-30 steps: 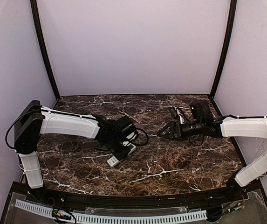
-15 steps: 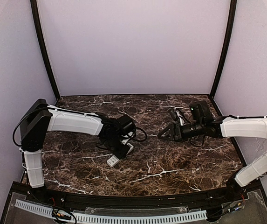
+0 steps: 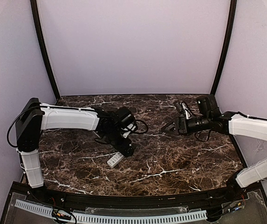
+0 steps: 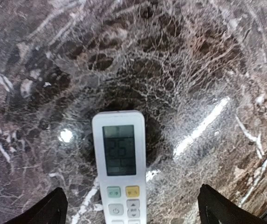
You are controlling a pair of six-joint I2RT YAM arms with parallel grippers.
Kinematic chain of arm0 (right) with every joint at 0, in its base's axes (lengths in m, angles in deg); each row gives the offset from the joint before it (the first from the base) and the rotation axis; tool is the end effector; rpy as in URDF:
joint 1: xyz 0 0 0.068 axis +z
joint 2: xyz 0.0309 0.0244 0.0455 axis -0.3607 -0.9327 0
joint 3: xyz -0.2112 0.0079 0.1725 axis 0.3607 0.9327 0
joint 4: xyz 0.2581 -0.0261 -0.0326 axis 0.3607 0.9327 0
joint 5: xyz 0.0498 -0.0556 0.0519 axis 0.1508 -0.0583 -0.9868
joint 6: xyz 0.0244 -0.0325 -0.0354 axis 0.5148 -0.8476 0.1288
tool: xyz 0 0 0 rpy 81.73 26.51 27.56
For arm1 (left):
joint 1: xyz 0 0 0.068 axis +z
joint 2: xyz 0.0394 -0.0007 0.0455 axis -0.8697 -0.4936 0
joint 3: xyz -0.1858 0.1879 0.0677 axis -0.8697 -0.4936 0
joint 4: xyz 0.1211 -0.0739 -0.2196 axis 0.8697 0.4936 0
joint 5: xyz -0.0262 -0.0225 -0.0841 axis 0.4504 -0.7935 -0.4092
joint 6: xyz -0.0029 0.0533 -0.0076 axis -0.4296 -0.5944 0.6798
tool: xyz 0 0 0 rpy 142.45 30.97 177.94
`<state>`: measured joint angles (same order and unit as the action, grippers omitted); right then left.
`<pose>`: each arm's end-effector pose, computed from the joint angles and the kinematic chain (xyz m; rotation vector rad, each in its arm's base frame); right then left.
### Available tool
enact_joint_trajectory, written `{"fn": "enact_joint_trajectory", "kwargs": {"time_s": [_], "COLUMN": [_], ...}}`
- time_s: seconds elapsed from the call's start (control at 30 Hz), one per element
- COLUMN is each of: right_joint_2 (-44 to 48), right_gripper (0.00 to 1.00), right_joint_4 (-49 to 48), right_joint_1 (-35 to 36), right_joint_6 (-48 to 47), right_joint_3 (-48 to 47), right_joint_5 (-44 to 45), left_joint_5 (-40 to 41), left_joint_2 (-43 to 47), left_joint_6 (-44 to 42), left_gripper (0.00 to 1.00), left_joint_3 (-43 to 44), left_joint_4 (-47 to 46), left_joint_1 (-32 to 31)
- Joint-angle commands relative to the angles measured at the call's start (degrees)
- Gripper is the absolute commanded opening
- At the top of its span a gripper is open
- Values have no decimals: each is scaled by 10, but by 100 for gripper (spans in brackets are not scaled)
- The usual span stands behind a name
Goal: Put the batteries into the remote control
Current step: Place the remote control at the center of the board, then reset both arms
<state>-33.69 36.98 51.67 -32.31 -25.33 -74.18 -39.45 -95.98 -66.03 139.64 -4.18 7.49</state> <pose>0.2260 0.1580 0.2390 -0.4970 2.2831 1.2292 0.2419 -0.3177 0.1866 0.9435 2.5932 -0.2641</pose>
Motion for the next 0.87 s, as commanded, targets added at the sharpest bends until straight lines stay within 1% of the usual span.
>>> {"fn": "enact_joint_trajectory", "kwargs": {"time_s": [0.0, 0.1, 0.13, 0.23, 0.27, 0.3, 0.37, 0.43, 0.5, 0.6, 0.73, 0.83], "right_joint_2": [36, 58, 66, 89, 95, 102, 116, 129, 149, 166, 172, 171], "right_gripper": [97, 98, 98, 99, 98, 99, 99, 99, 99, 99, 99, 99], "right_joint_4": [31, 47, 50, 54, 54, 53, 48, 37, 27, 5, -6, -10], "right_joint_1": [-21, -36, -42, -63, -69, -74, -85, -91, -94, -95, -96, -96], "right_joint_6": [-23, -33, -35, -37, -38, -38, -35, -30, -24, -13, -8, -8], "right_joint_3": [-22, -22, -19, -5, 2, 11, 41, 71, 103, 143, 171, 174], "right_joint_5": [14, 19, 19, 17, 18, 21, 27, 32, 45, 48, 49, 51], "left_joint_5": [-8, -16, -21, -60, -70, -75, -81, -86, -83, -76, -73, -69], "left_joint_2": [108, 174, 212, 285, 319, 337, 400, 439, 466, 482, 488, 491], "left_joint_6": [3, 14, 28, 58, 72, 77, 97, 116, 133, 155, 171, 169], "left_gripper": [99, 99, 98, 99, 99, 99, 99, 99, 99, 99, 98, 99], "left_joint_3": [-6, -69, -85, -167, -183, -217, -266, -316, -355, -403, -437, -437], "left_joint_4": [-9, -56, -76, -106, -121, -128, -145, -164, -176, -189, -210, -217], "left_joint_1": [35, 72, 81, 146, 159, 186, 221, 248, 260, 264, 264, 264]}}
